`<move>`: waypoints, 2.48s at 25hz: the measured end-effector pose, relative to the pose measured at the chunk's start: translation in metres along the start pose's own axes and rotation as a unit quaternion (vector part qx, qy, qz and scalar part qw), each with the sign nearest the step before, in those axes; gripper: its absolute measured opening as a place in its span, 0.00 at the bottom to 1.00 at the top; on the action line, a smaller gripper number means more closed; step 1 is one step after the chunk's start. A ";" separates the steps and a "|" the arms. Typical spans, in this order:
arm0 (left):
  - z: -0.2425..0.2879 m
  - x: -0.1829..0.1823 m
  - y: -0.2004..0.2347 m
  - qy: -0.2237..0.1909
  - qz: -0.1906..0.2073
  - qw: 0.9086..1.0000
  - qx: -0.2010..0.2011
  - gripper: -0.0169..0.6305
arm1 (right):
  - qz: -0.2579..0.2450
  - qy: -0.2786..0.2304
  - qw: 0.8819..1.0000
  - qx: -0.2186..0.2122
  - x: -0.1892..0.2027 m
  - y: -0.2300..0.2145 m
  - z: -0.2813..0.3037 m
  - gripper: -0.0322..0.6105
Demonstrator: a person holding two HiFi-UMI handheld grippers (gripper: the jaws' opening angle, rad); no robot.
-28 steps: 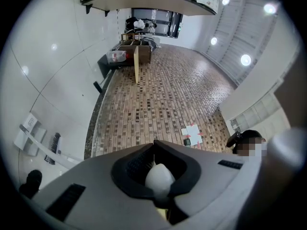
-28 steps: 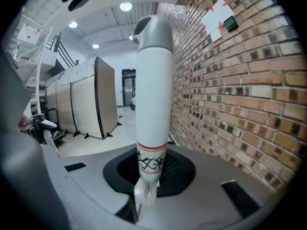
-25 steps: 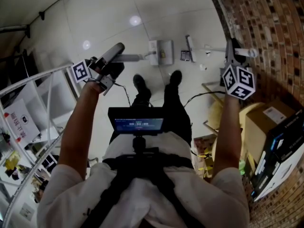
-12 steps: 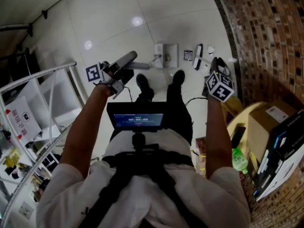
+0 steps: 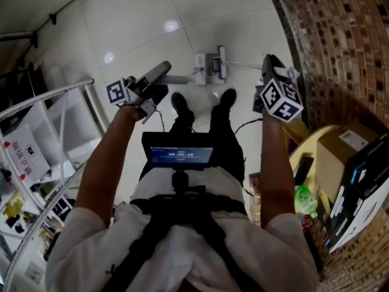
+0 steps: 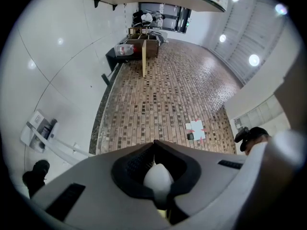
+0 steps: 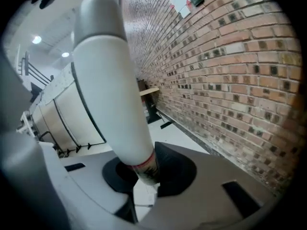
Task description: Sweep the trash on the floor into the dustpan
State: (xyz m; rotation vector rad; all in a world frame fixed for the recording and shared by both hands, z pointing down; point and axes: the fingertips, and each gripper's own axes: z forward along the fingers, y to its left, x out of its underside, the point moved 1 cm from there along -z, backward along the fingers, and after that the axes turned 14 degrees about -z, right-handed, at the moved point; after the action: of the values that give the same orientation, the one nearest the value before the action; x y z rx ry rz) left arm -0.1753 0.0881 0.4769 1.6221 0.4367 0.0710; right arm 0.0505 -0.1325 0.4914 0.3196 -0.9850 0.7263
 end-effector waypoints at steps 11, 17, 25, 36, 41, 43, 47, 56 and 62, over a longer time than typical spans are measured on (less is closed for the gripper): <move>0.043 0.012 -0.032 -0.041 0.043 0.997 0.057 0.03 | -0.001 -0.059 0.998 -0.031 -0.070 -0.088 -0.030 0.12; 0.095 0.026 -0.024 -0.032 0.043 0.997 0.058 0.03 | -0.010 -0.064 0.997 0.035 -0.083 -0.191 -0.053 0.12; 0.181 0.044 -0.006 0.013 0.030 0.999 0.039 0.03 | -0.100 -0.059 0.986 0.119 -0.091 -0.278 -0.071 0.12; 0.203 0.058 0.031 0.023 0.008 0.999 -0.029 0.03 | -0.017 0.070 0.981 0.180 0.057 -0.298 -0.016 0.12; 0.199 0.058 0.034 0.025 0.003 0.999 -0.031 0.03 | 0.011 0.074 0.979 0.190 0.046 -0.296 -0.003 0.13; 0.197 0.057 0.035 0.026 0.002 0.999 -0.030 0.03 | 0.015 0.068 0.980 0.189 0.038 -0.285 0.004 0.14; 0.195 0.056 0.035 0.028 -0.001 0.999 -0.029 0.03 | 0.020 0.059 0.985 0.162 0.027 -0.248 0.017 0.16; 0.186 0.056 0.039 0.031 -0.015 0.999 -0.026 0.03 | 0.051 0.001 0.996 0.076 -0.006 -0.182 0.006 0.17; 0.183 0.057 0.034 0.039 -0.014 0.999 -0.018 0.03 | 0.036 -0.026 0.998 0.046 -0.025 -0.166 -0.010 0.12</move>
State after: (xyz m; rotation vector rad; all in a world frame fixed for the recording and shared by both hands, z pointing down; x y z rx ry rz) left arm -0.0589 -0.0684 0.4782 1.5808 0.5156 0.1195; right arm 0.1624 -0.2573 0.4771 0.3862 -1.0183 0.8333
